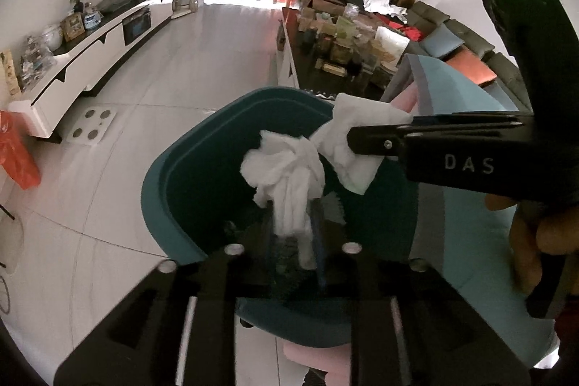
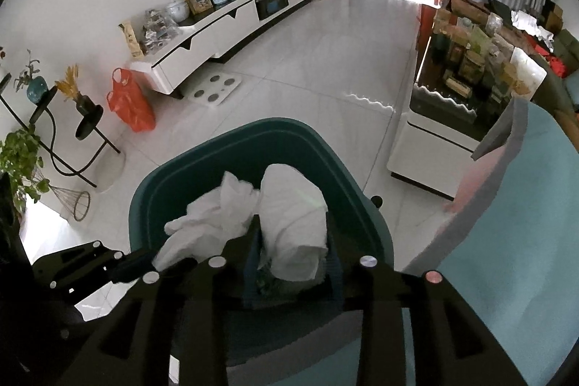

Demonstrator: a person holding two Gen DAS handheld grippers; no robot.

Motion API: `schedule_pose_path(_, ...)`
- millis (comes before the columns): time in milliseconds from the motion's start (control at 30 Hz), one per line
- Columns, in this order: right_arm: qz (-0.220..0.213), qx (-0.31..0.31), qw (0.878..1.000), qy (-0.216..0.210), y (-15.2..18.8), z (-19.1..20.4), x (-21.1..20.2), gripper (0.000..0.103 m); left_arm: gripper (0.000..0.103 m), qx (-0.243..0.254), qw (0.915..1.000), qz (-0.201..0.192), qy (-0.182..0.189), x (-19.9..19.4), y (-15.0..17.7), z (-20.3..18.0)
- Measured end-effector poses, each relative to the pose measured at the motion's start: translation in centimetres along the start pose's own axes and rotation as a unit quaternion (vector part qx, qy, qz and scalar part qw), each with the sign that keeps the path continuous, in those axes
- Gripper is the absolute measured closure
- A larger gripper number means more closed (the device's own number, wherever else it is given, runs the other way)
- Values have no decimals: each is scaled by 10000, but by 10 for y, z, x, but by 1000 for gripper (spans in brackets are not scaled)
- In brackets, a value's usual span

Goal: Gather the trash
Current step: 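Move both tools back to the table above the paper cups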

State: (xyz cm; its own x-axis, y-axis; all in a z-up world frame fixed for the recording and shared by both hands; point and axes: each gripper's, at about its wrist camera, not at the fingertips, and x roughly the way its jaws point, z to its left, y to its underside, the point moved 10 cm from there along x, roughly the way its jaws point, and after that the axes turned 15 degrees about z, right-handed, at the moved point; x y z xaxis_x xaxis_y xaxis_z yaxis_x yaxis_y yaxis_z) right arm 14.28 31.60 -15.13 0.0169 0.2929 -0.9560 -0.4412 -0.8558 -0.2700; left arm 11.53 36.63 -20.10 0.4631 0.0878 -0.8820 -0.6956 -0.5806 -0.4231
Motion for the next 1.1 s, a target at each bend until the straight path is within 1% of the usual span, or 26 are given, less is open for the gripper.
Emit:
schedule_pose_path(67,-29,-8,10000,-21,-2,-1,-1,65,69,-19,10000,-31,-66,2,-2,2)
schedule_pose_path(133,-89,-19,10000,-30,-3,0,-3,58,56,-64,9999,-95,-117,1,-4,1)
schedule_pose_path(167,-103,-23,9999,-60,-4,0,-3,52,55,-111,9998,-122,-127,1,-5,2)
schedule_pose_path(267,-229,7,9997,-76,-6,-1,-10,50,48,-111,9995,-226,-183,-5,-5,4)
schedule_pose_path(333,-326,35,9994,-59,-8,-3,-15,48,39,-151,9992,-300,-226,-11,-6,4)
schedule_pose_path(367,-392,42,9992,-42,-8,-3,-19,45,36,-188,9989,-344,-251,-14,-7,5)
schedule_pose_path(400,-426,51,9990,-77,-9,-2,-22,40,31,-226,9986,-389,-273,-17,-9,6)
schedule_pose_path(433,-499,66,9987,-128,-9,-2,-27,38,27,-268,9983,-428,-284,-22,-8,7)
schedule_pose_path(467,-568,75,9983,-109,-9,-3,-32,37,26,-295,9981,-463,-289,-27,-5,9)
schedule_pose_path(533,-692,72,9975,-143,-9,-4,-42,31,14,-357,9972,-564,-339,-36,-6,12)
schedule_pose_path(600,-883,93,9960,-70,-7,-8,-56,20,9,-448,9960,-677,-364,-48,-3,14)
schedule_pose_path(633,-962,98,9953,-37,-6,-9,-62,19,5,-485,9953,-748,-366,-55,-3,14)
schedule_pose_path(667,-1033,98,9946,-31,-4,-11,-66,17,5,-517,9944,-825,-420,-63,-3,15)
schedule_pose_path(700,-1099,107,9939,-12,-2,-14,-71,13,6,-524,9936,-892,-451,-71,1,17)
schedule_pose_path(800,-1358,176,9906,60,7,-22,-90,7,6,-530,9923,-1014,-473,-90,5,16)
schedule_pose_path(933,-1553,327,9872,146,19,-35,-107,7,6,-480,9909,-1168,-470,-114,7,3)
schedule_pose_path(1100,-1863,480,9807,352,44,-53,-132,7,5,-394,9897,-1360,-193,-142,10,-26)
